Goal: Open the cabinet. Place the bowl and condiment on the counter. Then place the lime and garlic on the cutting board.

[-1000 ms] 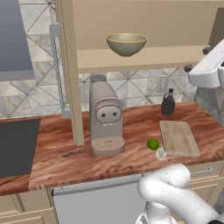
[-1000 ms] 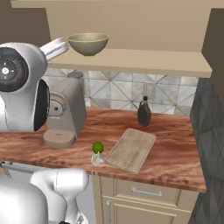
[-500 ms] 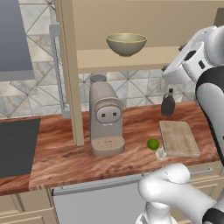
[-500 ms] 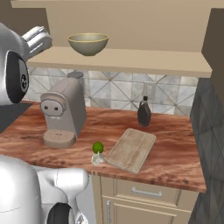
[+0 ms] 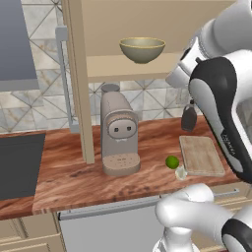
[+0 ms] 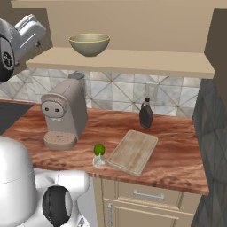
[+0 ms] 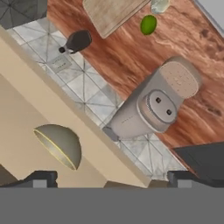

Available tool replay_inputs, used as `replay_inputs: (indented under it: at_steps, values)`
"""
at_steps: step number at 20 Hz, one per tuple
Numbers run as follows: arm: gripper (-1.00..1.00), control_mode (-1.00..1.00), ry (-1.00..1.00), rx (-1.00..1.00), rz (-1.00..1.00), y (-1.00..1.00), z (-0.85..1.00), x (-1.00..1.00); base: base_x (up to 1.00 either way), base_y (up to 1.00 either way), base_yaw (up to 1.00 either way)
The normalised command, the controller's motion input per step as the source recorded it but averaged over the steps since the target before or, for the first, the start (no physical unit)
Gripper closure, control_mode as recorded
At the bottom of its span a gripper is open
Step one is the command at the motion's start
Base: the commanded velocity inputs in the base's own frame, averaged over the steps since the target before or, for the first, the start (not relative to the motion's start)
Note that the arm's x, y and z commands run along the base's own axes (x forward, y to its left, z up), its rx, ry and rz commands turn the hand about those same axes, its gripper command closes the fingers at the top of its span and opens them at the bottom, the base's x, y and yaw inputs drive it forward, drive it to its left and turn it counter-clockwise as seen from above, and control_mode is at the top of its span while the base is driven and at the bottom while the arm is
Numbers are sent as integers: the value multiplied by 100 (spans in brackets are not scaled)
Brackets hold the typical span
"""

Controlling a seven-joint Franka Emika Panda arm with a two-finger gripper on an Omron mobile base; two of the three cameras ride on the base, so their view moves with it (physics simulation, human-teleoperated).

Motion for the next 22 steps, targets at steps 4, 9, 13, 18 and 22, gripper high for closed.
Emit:
replay_inputs:
  at_steps: [4, 9, 13, 18, 22]
  values:
    - [-100, -100, 5, -16, 2, -6, -12, 46, 0, 0, 0]
    - [-100, -100, 10, -9, 3, -8, -5, 49, 0, 0, 0]
    - [-100, -100, 8, -5, 7, -23, 0, 50, 0, 0, 0]
    - [-100, -100, 3, -2, 12, -25, -1, 39, 0, 0, 0]
    - [-100, -100, 0, -8, 16, -21, -15, 30, 0, 0, 0]
